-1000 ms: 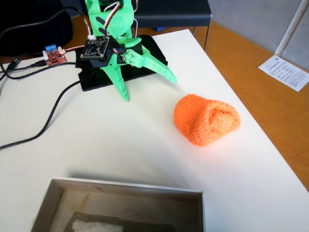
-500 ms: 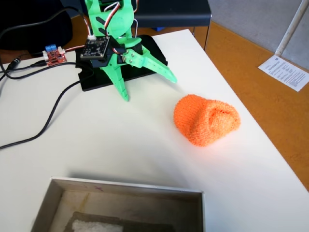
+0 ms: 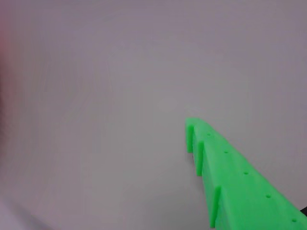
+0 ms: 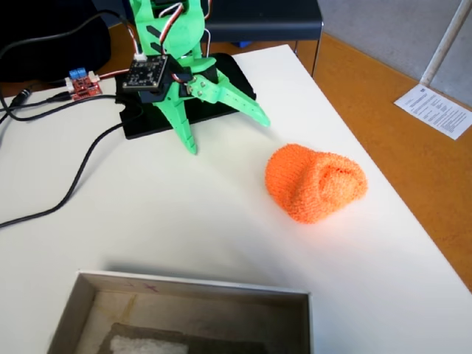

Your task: Remove orange objects from table

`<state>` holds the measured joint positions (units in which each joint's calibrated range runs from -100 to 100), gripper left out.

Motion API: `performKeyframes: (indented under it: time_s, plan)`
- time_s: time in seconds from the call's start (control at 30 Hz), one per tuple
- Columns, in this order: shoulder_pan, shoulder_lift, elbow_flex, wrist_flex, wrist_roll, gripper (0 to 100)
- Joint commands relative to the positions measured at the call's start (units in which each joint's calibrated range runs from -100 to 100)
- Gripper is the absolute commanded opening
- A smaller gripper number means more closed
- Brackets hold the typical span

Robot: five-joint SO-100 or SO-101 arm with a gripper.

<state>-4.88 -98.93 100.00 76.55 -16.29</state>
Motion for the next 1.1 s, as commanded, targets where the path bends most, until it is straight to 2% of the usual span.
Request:
performKeyframes:
  time_s: [0.0,0.8,0.9,1.07]
  plan:
    - [0.26,0.27,-0.39,-0.55,-0.2,57]
    - [-0.04,0.27,-0.39,-0.55,-0.05,57]
    - [-1.37,0.27,-0.39,-0.47,1.71,57]
    - [1.66,0.27,-0.48,-0.31,11.48,57]
